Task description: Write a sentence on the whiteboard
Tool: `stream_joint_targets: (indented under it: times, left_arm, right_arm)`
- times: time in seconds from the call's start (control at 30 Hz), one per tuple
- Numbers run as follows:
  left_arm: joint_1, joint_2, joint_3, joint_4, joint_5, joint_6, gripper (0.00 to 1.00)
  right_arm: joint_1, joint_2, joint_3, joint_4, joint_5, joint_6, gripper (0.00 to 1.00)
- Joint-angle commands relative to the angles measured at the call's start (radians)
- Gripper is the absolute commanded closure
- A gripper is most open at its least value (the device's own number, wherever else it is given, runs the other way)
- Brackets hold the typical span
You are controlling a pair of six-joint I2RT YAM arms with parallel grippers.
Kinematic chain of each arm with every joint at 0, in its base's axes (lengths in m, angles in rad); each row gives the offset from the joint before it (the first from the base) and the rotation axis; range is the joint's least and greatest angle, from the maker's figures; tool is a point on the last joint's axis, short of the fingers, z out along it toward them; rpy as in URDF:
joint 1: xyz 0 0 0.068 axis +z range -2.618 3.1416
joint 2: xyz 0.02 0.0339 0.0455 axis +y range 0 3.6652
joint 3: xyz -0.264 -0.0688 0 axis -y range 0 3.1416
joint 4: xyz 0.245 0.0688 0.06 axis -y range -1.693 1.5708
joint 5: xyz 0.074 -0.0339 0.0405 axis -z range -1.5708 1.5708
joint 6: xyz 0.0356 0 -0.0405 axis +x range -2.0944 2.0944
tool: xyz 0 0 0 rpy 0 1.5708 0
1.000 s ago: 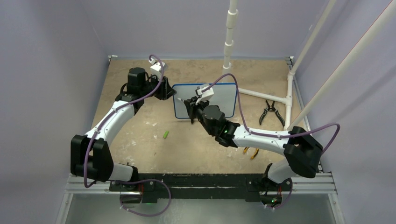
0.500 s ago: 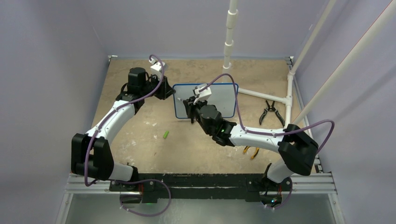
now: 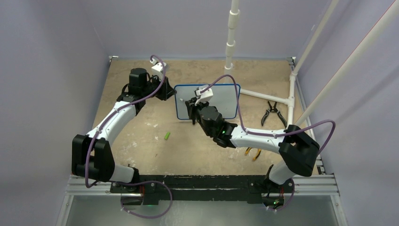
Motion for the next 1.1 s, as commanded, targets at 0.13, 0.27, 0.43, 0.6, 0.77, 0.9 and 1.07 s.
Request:
stream_joint_targets:
  times: [0.13, 0.27, 0.43, 0.6, 0.77, 0.9, 1.07]
  left_arm:
    - [0.003, 0.004, -0.007, 0.034, 0.025, 0.009, 0.9]
    - [0.003, 0.004, -0.007, 0.034, 0.029, 0.006, 0.91]
    - [0.003, 0.004, -0.009, 0.035, 0.033, 0.006, 0.92]
    - [0.003, 0.004, -0.008, 0.037, 0.033, 0.005, 0.93]
    - [0.003, 0.003, -0.009, 0.036, 0.035, 0.005, 0.93]
    - [0.003, 0.003, -0.009, 0.037, 0.036, 0.005, 0.94]
    - [0.003, 0.003, -0.008, 0.037, 0.038, 0.005, 0.94]
  right_arm:
    - [0.005, -0.022, 0.045, 0.077, 0.061, -0.035, 1.0]
    - [0.004, -0.026, 0.056, 0.086, 0.066, -0.051, 1.0]
    - [0.004, -0.034, 0.057, 0.093, 0.084, -0.059, 1.0]
    - [0.004, -0.047, 0.045, 0.11, 0.086, -0.059, 1.0]
    - [0.004, -0.051, 0.037, 0.117, 0.098, -0.059, 1.0]
    - [0.004, -0.059, 0.021, 0.115, 0.106, -0.055, 1.0]
    - [0.004, -0.052, 0.006, 0.095, 0.108, -0.04, 1.0]
